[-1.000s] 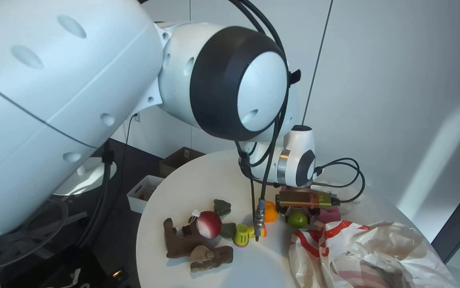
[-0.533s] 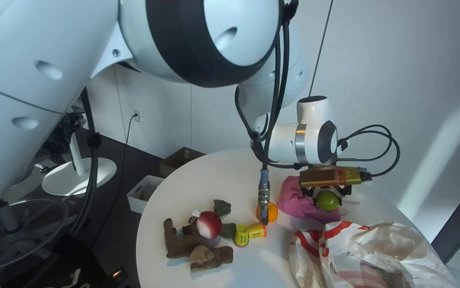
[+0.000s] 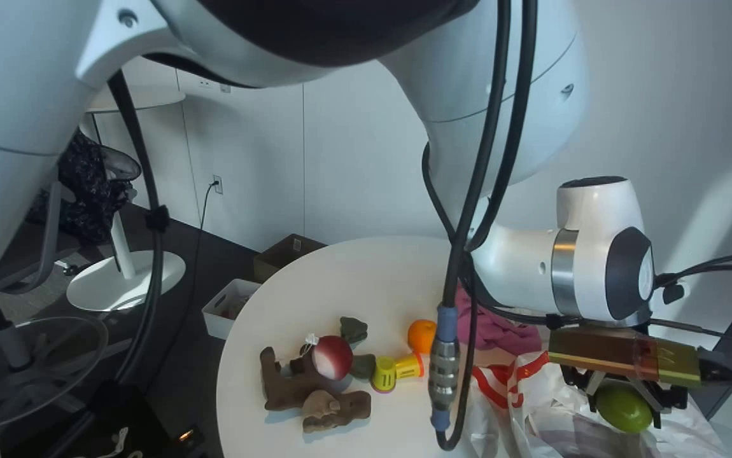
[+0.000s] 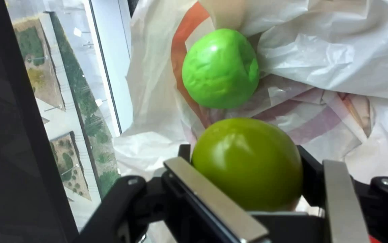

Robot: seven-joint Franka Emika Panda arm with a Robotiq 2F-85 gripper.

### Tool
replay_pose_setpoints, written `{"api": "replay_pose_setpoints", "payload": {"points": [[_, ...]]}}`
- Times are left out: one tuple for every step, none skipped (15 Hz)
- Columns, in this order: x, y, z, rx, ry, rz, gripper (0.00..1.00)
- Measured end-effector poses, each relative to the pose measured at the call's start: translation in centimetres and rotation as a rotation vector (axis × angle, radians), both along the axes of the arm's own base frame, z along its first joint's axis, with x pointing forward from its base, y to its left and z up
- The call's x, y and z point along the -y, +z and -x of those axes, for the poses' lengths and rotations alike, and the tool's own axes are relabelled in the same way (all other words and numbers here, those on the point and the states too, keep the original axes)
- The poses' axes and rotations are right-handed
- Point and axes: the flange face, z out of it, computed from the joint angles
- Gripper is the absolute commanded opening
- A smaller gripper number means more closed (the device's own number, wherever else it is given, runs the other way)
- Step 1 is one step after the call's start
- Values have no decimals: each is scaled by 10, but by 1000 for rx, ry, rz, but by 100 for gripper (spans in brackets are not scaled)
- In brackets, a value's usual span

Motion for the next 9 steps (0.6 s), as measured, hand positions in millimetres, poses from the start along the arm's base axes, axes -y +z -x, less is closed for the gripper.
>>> {"api": "replay_pose_setpoints", "payload": {"points": [[8,-9,6,-5,-27,-8,48],[14,-18,9,-10,-46,-17,48],[17,-28,12,-11,-61,-29,48],[18,-38,12,-6,-71,-40,48],[19,-47,11,2,-74,-47,48],[18,-55,8,10,-71,-50,48],[17,-61,4,22,-67,-50,48],[17,-66,0,30,-67,-50,48],[17,-70,-5,34,-68,-50,92]]}}
